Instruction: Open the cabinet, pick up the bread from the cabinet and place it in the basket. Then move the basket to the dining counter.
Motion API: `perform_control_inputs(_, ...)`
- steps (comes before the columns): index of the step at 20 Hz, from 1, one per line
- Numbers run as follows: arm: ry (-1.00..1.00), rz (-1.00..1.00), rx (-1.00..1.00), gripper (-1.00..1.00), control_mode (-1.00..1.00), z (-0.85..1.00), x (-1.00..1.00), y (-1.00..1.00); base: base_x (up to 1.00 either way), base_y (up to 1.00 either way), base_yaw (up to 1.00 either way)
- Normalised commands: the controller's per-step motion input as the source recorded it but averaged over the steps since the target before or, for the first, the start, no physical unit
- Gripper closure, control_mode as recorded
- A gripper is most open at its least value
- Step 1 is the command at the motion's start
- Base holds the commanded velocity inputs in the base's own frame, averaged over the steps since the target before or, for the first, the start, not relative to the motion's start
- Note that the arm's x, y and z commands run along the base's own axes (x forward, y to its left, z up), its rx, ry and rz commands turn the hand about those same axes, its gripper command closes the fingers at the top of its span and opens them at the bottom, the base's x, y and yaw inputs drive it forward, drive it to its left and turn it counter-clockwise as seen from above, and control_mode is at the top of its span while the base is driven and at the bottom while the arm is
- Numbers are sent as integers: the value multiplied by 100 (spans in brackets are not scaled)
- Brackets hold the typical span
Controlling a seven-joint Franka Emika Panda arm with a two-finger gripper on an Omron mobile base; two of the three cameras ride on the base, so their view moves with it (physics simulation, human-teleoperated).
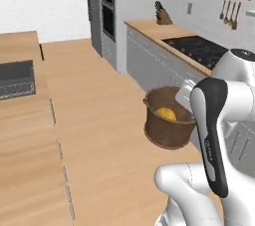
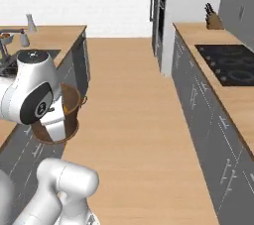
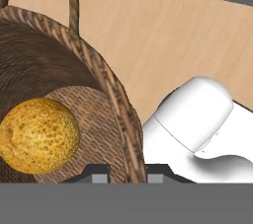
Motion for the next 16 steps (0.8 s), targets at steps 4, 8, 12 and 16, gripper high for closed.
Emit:
perform_control_inputs(4,0,0,0,100,100,0,0,0,0,0,100)
perform_control_inputs(8,0,0,0,100,100,0,0,0,0,-3,100)
perform_control_inputs(12,0,0,0,100,100,0,0,0,4,-15,98)
perform_control_inputs(16,0,0,0,100,100,0,0,0,77,-68,68)
